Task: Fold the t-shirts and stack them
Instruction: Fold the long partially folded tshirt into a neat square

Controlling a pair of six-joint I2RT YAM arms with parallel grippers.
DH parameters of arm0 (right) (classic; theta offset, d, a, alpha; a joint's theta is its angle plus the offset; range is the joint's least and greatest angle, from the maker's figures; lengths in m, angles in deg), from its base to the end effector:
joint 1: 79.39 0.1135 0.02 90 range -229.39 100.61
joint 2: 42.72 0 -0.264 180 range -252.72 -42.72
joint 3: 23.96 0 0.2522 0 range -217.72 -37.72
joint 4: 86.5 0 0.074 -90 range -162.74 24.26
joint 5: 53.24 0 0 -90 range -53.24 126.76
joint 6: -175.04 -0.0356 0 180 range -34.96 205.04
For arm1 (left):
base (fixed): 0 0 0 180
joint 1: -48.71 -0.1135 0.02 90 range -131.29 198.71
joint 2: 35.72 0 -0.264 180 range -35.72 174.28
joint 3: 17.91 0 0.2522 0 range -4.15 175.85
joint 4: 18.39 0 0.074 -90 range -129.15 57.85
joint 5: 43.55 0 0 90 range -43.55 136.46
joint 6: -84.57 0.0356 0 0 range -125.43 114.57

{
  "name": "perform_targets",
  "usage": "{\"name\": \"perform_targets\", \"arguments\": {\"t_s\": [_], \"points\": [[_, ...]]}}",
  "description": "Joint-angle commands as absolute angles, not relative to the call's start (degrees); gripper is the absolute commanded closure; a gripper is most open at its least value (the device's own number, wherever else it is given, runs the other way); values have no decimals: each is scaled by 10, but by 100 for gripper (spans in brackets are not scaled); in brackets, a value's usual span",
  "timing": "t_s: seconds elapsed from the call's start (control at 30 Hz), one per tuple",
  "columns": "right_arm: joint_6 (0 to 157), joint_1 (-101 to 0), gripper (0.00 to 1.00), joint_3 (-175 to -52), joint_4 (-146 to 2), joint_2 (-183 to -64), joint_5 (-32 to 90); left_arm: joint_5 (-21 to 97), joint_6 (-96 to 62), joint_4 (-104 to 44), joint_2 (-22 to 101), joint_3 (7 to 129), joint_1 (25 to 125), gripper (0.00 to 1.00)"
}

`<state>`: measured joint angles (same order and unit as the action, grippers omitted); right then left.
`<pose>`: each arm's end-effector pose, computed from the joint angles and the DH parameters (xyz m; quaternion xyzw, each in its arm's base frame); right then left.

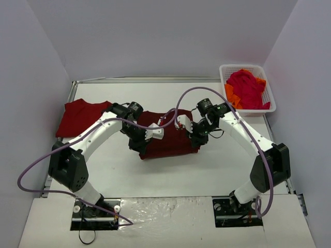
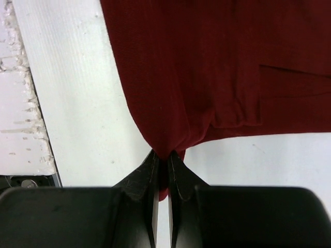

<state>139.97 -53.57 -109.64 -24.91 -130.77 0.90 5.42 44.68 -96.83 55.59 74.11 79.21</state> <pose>0.2683 0.1530 0.2745 -0.6533 0.6613 0.2364 0.2828 0.2463 -0.1722 0.2820 0.6309 0.6859 -0.3263 0.1580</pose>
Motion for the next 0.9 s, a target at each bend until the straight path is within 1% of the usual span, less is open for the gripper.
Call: {"name": "perform_targets", "arguments": {"t_s": [0.0,0.4,0.87], "points": [[1377,-544,100,-1134,-223,-1325,23,65,458,-974,533,772,791,98],[1365,-554,100,-1229,-205,-1384,28,90,458,-981,547,825,779,98],[1370,-575,100,-1309,-207,-1441,41,115,450,-948,573,856,743,98]]}}
